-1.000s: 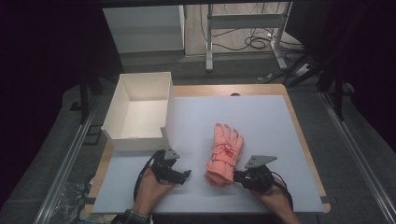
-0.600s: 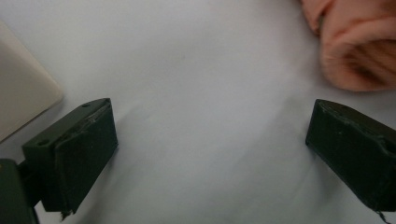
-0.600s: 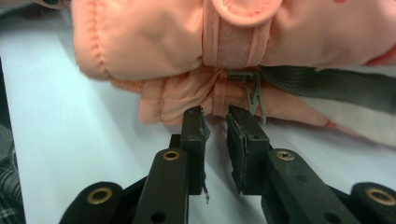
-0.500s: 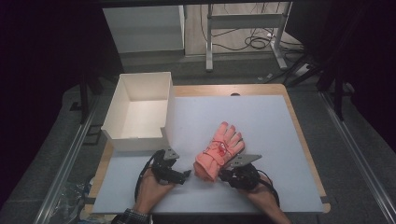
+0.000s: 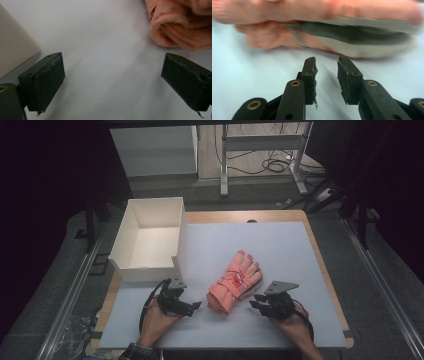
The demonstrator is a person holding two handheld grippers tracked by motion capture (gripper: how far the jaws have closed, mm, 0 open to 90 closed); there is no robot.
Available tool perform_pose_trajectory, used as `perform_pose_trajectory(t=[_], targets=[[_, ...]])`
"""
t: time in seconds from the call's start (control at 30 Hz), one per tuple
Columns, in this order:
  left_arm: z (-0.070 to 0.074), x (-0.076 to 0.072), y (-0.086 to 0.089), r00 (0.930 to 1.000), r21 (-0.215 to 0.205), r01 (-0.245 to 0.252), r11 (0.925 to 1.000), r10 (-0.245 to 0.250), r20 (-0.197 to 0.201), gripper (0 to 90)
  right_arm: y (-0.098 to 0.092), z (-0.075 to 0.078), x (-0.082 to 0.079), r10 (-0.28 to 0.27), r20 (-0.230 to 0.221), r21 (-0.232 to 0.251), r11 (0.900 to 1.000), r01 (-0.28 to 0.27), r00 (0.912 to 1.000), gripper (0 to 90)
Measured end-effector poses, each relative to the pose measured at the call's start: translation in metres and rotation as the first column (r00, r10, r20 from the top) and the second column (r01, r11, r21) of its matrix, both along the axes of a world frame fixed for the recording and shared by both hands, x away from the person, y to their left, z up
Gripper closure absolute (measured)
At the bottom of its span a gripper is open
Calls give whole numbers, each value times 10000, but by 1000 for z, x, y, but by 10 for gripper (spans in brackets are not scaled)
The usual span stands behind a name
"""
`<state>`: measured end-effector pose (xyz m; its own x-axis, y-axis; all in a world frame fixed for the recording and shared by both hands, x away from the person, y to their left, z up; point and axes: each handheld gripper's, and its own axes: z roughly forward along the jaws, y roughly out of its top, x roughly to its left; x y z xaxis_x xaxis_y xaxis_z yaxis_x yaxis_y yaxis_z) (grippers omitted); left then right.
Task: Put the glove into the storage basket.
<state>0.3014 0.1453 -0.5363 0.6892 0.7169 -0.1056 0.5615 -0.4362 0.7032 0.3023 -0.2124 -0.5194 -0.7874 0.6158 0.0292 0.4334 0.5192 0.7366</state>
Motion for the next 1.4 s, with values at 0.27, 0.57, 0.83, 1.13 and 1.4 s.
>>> perform_pose_trajectory(t=[0.27,0.57,0.83,1.13,1.4], targets=[[29,0,-1,9996,-166,253,9995,-250,165,40,-39,4,15,-1392,448,-86,9902,1397,9893,603],[59,10,-21,9979,163,653,9977,-653,-29,24,-66,2,29,-2352,701,-306,9708,2378,9694,474],[81,18,-54,9936,117,1101,9939,-1098,-281,9,-73,-5,35,-2672,671,-680,9600,2716,9613,347],[84,24,-91,9891,86,1383,9904,-1377,-516,0,-77,-9,39,-2817,520,-507,9574,2843,9581,280],[67,27,-123,9905,1037,1339,9856,-1299,-450,0,-78,-9,39,-2794,531,-485,9582,2819,9587,276]])
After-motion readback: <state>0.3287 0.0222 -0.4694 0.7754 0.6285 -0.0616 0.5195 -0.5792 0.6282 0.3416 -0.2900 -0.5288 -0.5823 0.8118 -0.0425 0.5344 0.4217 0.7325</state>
